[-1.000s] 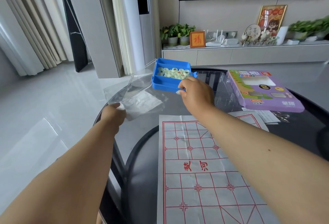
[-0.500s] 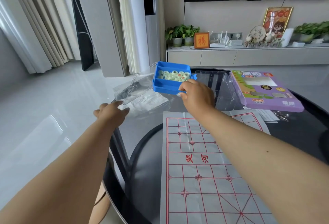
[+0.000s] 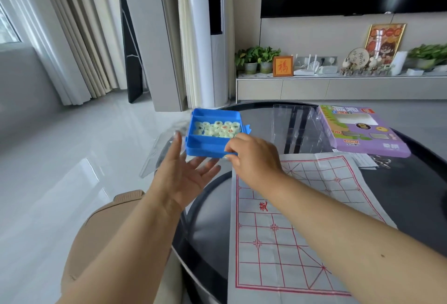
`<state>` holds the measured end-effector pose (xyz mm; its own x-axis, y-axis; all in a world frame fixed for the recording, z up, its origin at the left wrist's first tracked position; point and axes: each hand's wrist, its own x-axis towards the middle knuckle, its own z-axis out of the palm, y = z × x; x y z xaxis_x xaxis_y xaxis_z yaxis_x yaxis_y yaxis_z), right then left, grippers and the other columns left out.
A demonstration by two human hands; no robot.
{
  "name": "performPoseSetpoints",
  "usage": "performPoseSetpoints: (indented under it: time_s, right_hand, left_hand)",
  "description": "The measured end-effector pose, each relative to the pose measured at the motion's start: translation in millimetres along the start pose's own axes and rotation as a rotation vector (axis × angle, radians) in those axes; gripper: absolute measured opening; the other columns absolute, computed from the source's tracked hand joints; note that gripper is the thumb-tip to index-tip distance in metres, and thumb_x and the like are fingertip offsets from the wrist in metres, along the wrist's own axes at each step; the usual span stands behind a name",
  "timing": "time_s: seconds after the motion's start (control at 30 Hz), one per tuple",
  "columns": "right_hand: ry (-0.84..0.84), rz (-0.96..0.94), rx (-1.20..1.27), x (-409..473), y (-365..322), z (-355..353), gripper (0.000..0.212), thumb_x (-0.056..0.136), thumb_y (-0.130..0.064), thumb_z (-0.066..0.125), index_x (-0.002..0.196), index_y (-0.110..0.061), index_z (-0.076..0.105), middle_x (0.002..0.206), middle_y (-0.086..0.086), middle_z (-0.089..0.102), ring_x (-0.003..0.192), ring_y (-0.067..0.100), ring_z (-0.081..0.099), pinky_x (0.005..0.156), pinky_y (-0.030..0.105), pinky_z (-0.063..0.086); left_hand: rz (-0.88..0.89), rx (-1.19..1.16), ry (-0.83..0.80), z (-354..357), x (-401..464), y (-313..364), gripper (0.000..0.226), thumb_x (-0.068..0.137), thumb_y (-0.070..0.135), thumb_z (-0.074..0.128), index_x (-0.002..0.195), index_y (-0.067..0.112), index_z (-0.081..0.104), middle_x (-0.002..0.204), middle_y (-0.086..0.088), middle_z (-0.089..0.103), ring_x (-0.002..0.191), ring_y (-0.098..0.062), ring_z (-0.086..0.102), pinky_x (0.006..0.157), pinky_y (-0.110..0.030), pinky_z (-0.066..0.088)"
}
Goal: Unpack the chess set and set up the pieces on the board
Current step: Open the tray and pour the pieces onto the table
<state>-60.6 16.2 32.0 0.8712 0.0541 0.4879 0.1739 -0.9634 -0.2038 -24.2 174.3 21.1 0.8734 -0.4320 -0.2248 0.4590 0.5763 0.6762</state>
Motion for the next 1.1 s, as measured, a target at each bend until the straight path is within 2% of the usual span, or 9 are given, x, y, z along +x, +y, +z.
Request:
performPoseSetpoints:
  time_s: [0.13, 0.23, 0.33, 0.4, 0.5, 0.63, 0.77, 0.93, 1.1]
  right_hand:
    - [-0.068, -0.089, 0.02, -13, -21, 2, 0.015, 0.088, -0.03, 0.062, 0.096, -0.019, 0.068, 0.098, -0.004, 0.063, 0.088, 0.023, 0.059, 0.067, 0.025, 0.033]
    - [-0.116, -0.084, 0.094, -10, -27, -3, 0.027, 0.086, -0.047, 0.06, 0.096, -0.023, 0.068, 0.095, -0.008, 0.063, 0.088, 0.013, 0.056, 0.07, 0.025, 0.04]
    - [-0.09, 0.012, 0.119, 14, -28, 1, 0.04, 0.09, -0.052, 0.05, 0.109, -0.019, 0.062, 0.108, -0.003, 0.06, 0.106, 0.016, 0.048, 0.088, 0.032, 0.041]
    - [-0.193, 0.101, 0.027, 32, -29, 11, 0.051, 0.092, -0.054, 0.043, 0.119, -0.013, 0.054, 0.123, 0.004, 0.055, 0.118, 0.023, 0.043, 0.099, 0.035, 0.036]
    - [-0.355, 0.164, -0.097, 47, -40, 32, 0.064, 0.093, -0.057, 0.039, 0.13, -0.006, 0.045, 0.133, 0.012, 0.048, 0.126, 0.028, 0.039, 0.104, 0.037, 0.032]
    - [-0.41, 0.19, -0.125, 58, -53, 55, 0.071, 0.091, -0.061, 0.038, 0.138, -0.009, 0.034, 0.139, 0.012, 0.041, 0.128, 0.031, 0.031, 0.103, 0.041, 0.031]
    - [-0.442, 0.212, -0.115, 66, -58, 68, 0.068, 0.086, -0.062, 0.04, 0.138, -0.019, 0.031, 0.136, 0.008, 0.04, 0.126, 0.032, 0.028, 0.098, 0.044, 0.031]
    - [-0.289, 0.139, -0.074, 67, -64, 82, 0.049, 0.086, -0.048, 0.046, 0.121, -0.015, 0.037, 0.126, 0.007, 0.05, 0.121, 0.026, 0.035, 0.096, 0.039, 0.027]
    - [-0.427, 0.127, 0.07, 70, -64, 88, 0.023, 0.091, -0.029, 0.044, 0.111, -0.018, 0.044, 0.126, 0.004, 0.047, 0.12, 0.025, 0.036, 0.099, 0.039, 0.028]
  left_hand:
    - [0.014, -0.181, 0.058, -12, -9, -7, 0.06, 0.094, 0.057, 0.038, 0.128, 0.01, 0.054, 0.119, -0.019, 0.064, 0.104, -0.034, 0.065, 0.084, -0.049, 0.055]
    - [0.015, -0.2, 0.081, -27, -14, -9, 0.056, 0.098, 0.051, 0.033, 0.13, 0.009, 0.053, 0.119, -0.021, 0.063, 0.107, -0.036, 0.063, 0.076, -0.049, 0.057]
    - [0.037, -0.249, 0.11, -38, -18, -13, 0.051, 0.098, 0.046, 0.035, 0.131, 0.011, 0.053, 0.12, -0.021, 0.063, 0.108, -0.037, 0.062, 0.073, -0.051, 0.056]
    - [0.059, -0.265, 0.133, -41, -22, -18, 0.049, 0.098, 0.044, 0.036, 0.129, 0.01, 0.053, 0.119, -0.02, 0.064, 0.105, -0.036, 0.064, 0.068, -0.049, 0.057]
    - [0.115, -0.264, 0.132, -44, -25, -22, 0.046, 0.1, 0.04, 0.036, 0.128, 0.009, 0.053, 0.117, -0.019, 0.065, 0.104, -0.034, 0.065, 0.071, -0.048, 0.057]
    - [0.191, -0.18, 0.117, -50, -24, -22, 0.041, 0.1, 0.036, 0.037, 0.124, 0.01, 0.057, 0.116, -0.017, 0.066, 0.105, -0.033, 0.065, 0.079, -0.045, 0.057]
    - [0.22, -0.148, 0.118, -56, -20, -23, 0.04, 0.1, 0.036, 0.037, 0.126, 0.014, 0.057, 0.119, -0.014, 0.065, 0.108, -0.031, 0.063, 0.086, -0.045, 0.055]
    - [0.25, -0.193, 0.124, -61, -15, -20, 0.037, 0.101, 0.033, 0.036, 0.125, 0.014, 0.058, 0.116, -0.013, 0.067, 0.103, -0.029, 0.066, 0.076, -0.041, 0.057]
    - [0.239, -0.155, 0.145, -65, -11, -21, 0.037, 0.1, 0.031, 0.037, 0.124, 0.012, 0.059, 0.117, -0.016, 0.066, 0.105, -0.032, 0.064, 0.081, -0.044, 0.056]
